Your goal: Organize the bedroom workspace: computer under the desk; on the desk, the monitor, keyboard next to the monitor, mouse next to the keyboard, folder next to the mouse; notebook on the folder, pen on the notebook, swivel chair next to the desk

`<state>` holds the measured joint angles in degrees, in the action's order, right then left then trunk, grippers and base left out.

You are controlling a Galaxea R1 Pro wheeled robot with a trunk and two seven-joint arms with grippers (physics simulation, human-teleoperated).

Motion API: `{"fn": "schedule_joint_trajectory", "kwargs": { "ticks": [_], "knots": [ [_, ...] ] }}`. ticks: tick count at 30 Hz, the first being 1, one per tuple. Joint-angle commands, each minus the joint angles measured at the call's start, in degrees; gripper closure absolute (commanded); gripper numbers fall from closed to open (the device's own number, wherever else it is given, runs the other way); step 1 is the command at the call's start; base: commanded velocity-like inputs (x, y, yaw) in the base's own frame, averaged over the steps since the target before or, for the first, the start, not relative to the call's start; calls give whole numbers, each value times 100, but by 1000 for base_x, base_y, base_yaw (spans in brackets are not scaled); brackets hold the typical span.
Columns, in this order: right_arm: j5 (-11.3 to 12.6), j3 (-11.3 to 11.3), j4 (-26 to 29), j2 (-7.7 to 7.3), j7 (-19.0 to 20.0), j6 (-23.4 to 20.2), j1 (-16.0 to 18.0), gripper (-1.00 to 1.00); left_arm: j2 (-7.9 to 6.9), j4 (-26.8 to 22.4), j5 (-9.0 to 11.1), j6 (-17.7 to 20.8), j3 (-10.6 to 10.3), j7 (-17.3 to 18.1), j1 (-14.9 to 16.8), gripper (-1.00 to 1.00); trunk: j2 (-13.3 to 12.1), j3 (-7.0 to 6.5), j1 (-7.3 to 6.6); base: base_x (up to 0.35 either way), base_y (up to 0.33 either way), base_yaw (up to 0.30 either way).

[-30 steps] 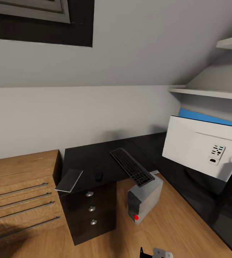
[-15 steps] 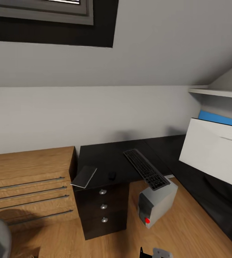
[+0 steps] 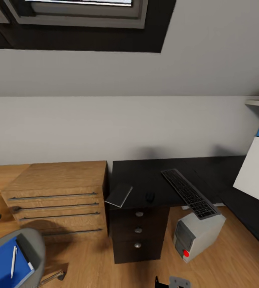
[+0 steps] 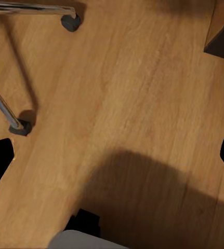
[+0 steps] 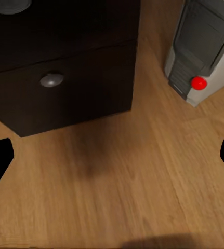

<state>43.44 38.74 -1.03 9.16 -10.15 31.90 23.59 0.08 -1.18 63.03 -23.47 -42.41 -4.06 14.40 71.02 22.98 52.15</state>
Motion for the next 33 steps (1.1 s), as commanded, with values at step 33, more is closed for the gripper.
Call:
{"fn": "schedule_joint_trajectory", "kwargs": {
  "ticks": [33],
  "knots": [
    [-55,54,-8,10,-39,18,-4,-100,14,-5,-1,-28,-64,-42,2,-100,4,6,0,0,28,266]
  ]
}}
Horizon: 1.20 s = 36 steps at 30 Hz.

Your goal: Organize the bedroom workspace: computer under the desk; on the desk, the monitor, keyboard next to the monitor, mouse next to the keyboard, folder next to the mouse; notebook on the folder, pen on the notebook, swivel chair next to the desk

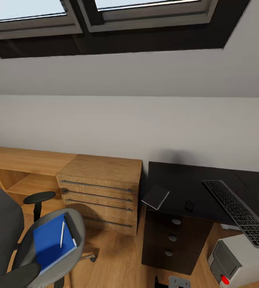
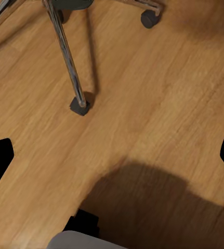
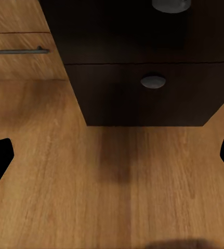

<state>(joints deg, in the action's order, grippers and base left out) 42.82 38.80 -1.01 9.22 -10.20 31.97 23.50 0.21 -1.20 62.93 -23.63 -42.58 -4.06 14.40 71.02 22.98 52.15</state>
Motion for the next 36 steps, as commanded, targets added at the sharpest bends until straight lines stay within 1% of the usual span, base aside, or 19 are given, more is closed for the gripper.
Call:
{"fn": "schedule_joint_trajectory", "kwargs": {
  "ticks": [1,5,8,9,12,13,14,17,18,20,22,23,25,26,30,31,33,34,36],
  "knots": [
    [7,47,-9,1,-34,11,5,-100,0,-3,9,-17,-48,-42,2,-100,4,6,0,0,0,51],
    [4,29,27,-40,-48,11,5,-100,13,-21,-27,-93,-66,-35,4,-100,4,6,0,0,0,17],
    [-3,55,44,-32,-61,31,5,-100,84,-105,-45,-203,-101,-36,7,-100,4,6,0,0,0,1],
    [-12,89,50,-27,-64,56,5,-100,148,-242,-64,-238,-128,-46,6,-100,4,6,0,0,0,0],
    [-41,189,88,-21,-71,90,5,-100,214,-575,-135,-265,-155,-63,5,-100,4,6,0,0,0,0],
    [-49,230,115,-20,-73,97,7,-100,225,-712,-178,-267,-162,-68,4,-100,4,6,0,0,0,0],
    [-61,304,195,-24,-75,102,9,-100,238,-1010,-303,-261,-170,-81,3,-100,4,6,0,0,0,0],
    [-74,374,377,-33,-88,97,16,-100,232,-1515,-583,-218,-175,-193,2,-100,4,6,0,0,0,0],
    [-81,403,504,-37,-120,90,25,-100,220,-1895,-800,-115,-175,-419,2,-100,4,6,0,0,0,0],
    [-96,421,611,-39,-187,69,39,-100,197,-2318,-1010,94,-172,-782,2,-100,4,6,0,0,0,0],
    [-113,433,687,-40,-289,15,59,-100,161,-2786,-1183,423,-166,-1249,1,-100,4,6,0,0,0,0],
    [-141,440,740,-41,-404,-76,104,-100,120,-3297,-1301,827,-157,-1741,1,-100,4,6,0,0,0,0],
    [-177,445,779,-42,-507,-205,192,-100,70,-3827,-1377,1241,-141,-2198,1,-100,4,6,0,0,0,0],
    [-212,448,817,-42,-581,-353,316,-100,3,-4330,-1425,1616,-119,-2567,1,-100,4,6,0,0,0,0],
    [-259,451,919,-47,-666,-644,569,-100,-152,-5187,-1476,2183,12,-2986,1,-100,4,6,0,0,0,0],
    [-271,454,991,-54,-694,-778,675,-100,-206,-5538,-1489,2391,149,-3091,1,-100,4,6,0,0,0,0],
    [-279,453,1080,-69,-719,-916,775,-100,-238,-5842,-1500,2590,318,-3158,1,-100,4,6,0,0,0,0],
    [-284,453,1200,-92,-760,-1078,878,-100,-258,-6107,-1507,2806,491,-3201,1,-100,4,6,0,0,0,0],
    [-287,453,1370,-111,-826,-1278,985,-100,-271,-6336,-1512,3046,657,-3228,1,-100,4,6,0,0,0,0]
  ]
}}
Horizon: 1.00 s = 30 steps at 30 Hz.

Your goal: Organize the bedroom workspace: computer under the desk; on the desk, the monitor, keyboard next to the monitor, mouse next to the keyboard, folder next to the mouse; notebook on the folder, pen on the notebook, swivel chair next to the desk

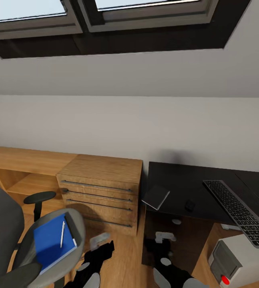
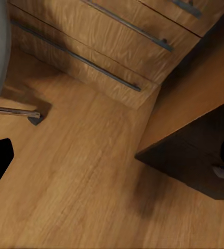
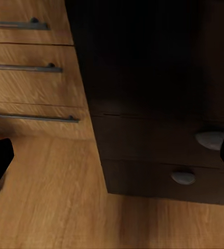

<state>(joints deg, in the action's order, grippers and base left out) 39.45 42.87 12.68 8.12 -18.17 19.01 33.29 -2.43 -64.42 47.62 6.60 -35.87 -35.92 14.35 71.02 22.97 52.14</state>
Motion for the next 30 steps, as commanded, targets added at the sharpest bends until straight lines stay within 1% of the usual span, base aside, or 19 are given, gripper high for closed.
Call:
{"fn": "schedule_joint_trajectory", "kwargs": {
  "ticks": [1,4,5,8,9,10,11,12,13,14,16,18,21,23,24,25,26,28,30],
  "knots": [
    [50,46,104,-9,-74,-99,57,-100,-9,-119,17,146,66,-54,6,-100,4,7,0,0,0,0],
    [46,46,497,-30,-274,-472,168,-100,-15,-401,14,497,297,-81,6,-100,4,7,0,0,0,0],
    [44,46,809,-62,-456,-708,213,-100,-17,-578,13,687,459,-94,8,-100,4,7,0,0,0,0],
    [40,41,1341,-158,-771,-1007,252,-100,-19,-817,12,876,720,-102,11,-100,4,7,0,0,0,0],
    [38,37,2108,-346,-1162,-1357,276,-100,-31,-1036,11,1000,1057,-106,13,-100,4,7,0,0,0,0],
    [41,29,2471,-463,-1318,-1539,282,-100,-37,-1090,11,1032,1195,-105,14,-100,4,7,0,0,0,0],
    [42,25,2635,-525,-1387,-1628,284,-100,-41,-1110,11,1043,1254,-104,14,-100,4,7,0,0,0,0],
    [43,15,2916,-650,-1502,-1786,287,-100,-49,-1138,11,1060,1344,-104,14,-100,4,7,0,0,0,0],
    [55,-33,3177,-824,-1600,-1945,290,-100,-102,-1164,6,1074,1417,-106,15,-100,4,7,0,0,0,0],
    [63,-69,3261,-899,-1640,-2003,291,-100,-178,-1175,6,1079,1435,-107,15,-100,4,7,0,0,0,0],
    [58,-80,3302,-947,-1674,-2036,291,-100,-268,-1183,3,1083,1433,-106,15,-100,4,7,0,0,0,0],
    [49,-84,3329,-1007,-1705,-2070,292,-100,-399,-1196,-2,1085,1411,-102,15,-100,4,7,0,0,0,0],
    [47,-85,3324,-1040,-1715,-2077,289,-100,-447,-1201,-2,1080,1385,-101,15,-100,4,7,0,0,0,0],
    [46,-86,3322,-1057,-1720,-2074,286,-100,-459,-1203,-2,1070,1274,-103,15,-100,4,7,0,23,0,0],
    [41,-84,3321,-1060,-1723,-2072,285,-100,-466,-1204,-4,1059,1157,-107,15,-100,4,7,0,129,0,0],
    [38,-81,3321,-1062,-1725,-2071,285,-100,-468,-1204,-5,1054,1095,-109,15,-100,4,7,0,168,0,0],
    [-12,-71,3324,-1065,-1730,-2069,284,-100,-474,-1201,-6,1042,890,-126,15,-100,4,7,0,245,0,0],
    [-71,-67,3326,-1066,-1728,-2069,284,-100,-475,-1199,-6,1037,832,-131,15,-100,4,7,0,208,0,0],
    [-182,-63,3327,-1066,-1726,-2068,284,-100,-476,-1201,-7,1032,782,-133,15,-100,4,7,0,109,0,0]
  ]
}}
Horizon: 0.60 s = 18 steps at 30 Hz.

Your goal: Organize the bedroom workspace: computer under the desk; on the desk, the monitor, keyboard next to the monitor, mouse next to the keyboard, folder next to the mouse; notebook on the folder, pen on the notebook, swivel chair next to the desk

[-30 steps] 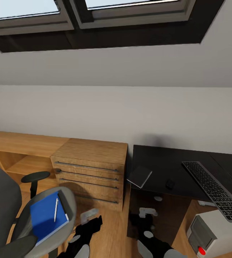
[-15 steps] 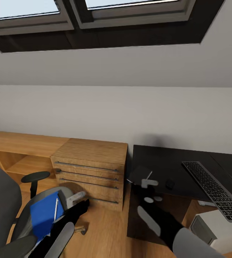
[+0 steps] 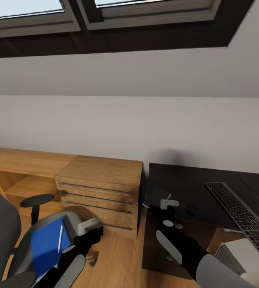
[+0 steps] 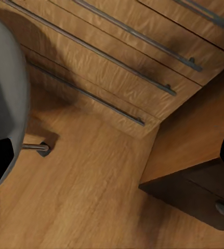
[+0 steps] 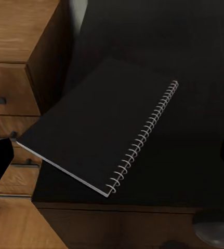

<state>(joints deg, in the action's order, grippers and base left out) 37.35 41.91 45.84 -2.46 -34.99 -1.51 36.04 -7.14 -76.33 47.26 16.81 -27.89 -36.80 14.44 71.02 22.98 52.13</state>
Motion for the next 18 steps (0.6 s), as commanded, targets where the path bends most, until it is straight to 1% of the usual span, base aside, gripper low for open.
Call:
{"fn": "schedule_joint_trajectory", "kwargs": {
  "ticks": [1,3,5,8,18],
  "knots": [
    [-9,34,11,-8,-45,-16,9,-100,-6,-10,29,11,-25,-43,7,-100,4,7,1,78,0,0],
    [-101,35,18,-7,-44,-16,4,-100,-11,-12,29,9,-46,-40,7,-100,4,7,1,49,0,0],
    [-175,36,27,-6,-44,-22,1,-100,-14,-11,29,7,-60,-43,7,-100,4,7,1,211,0,0],
    [-191,36,29,-5,-42,-25,0,-100,-13,-12,29,7,-64,-42,7,-100,4,7,1,192,0,0],
    [-208,37,53,-7,-35,-32,0,-100,-22,-7,26,7,-51,-38,7,-100,4,7,1,15,0,0]
  ]
}}
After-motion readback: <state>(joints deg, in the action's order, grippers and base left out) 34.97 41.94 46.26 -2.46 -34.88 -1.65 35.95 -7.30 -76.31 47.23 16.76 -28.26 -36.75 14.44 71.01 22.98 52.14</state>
